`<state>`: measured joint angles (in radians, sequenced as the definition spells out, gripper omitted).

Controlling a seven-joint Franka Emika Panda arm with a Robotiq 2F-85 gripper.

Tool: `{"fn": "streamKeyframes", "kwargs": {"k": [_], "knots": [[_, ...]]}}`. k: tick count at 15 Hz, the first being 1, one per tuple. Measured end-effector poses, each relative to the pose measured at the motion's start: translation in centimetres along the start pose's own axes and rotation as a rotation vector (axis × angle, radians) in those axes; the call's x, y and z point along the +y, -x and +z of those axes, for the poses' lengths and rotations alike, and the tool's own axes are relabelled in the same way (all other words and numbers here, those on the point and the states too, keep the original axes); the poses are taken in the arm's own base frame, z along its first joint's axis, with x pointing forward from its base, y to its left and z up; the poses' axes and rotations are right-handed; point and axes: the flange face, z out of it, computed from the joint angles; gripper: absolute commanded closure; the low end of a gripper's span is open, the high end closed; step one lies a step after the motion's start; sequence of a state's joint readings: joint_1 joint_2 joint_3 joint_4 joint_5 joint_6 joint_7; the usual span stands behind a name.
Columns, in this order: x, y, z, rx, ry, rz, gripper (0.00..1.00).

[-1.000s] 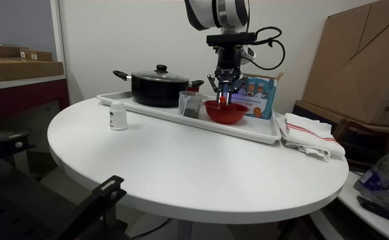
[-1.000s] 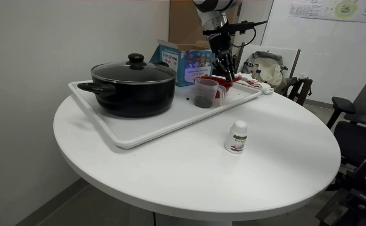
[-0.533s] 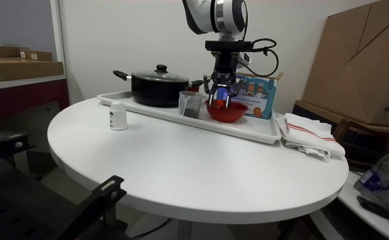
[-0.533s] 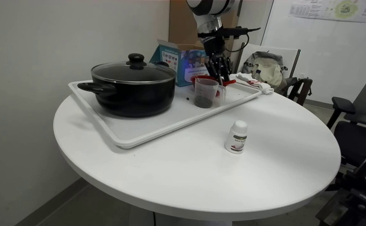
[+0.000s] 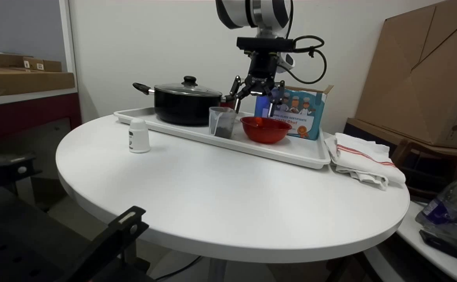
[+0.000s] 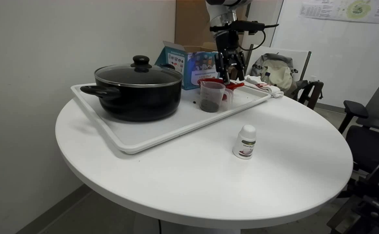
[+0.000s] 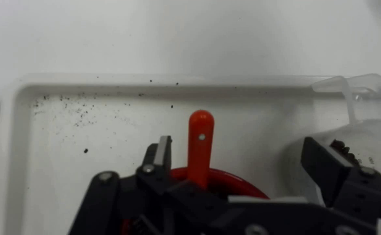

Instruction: Use the spoon to scoop some beans from the red bowl into the jar

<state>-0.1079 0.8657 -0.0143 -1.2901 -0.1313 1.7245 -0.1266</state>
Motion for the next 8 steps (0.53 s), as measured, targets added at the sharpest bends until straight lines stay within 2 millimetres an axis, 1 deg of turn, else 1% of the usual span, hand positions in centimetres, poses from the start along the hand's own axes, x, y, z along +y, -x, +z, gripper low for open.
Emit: {"fn": "streamKeyframes", "kwargs": {"k": [5,8], "knots": [[1.6,4.6,-1.8,0.042,-0.027,0.034,0.0],[1.4,7.4,-3.0,0.105,-0.018,0.034,0.0]]}}
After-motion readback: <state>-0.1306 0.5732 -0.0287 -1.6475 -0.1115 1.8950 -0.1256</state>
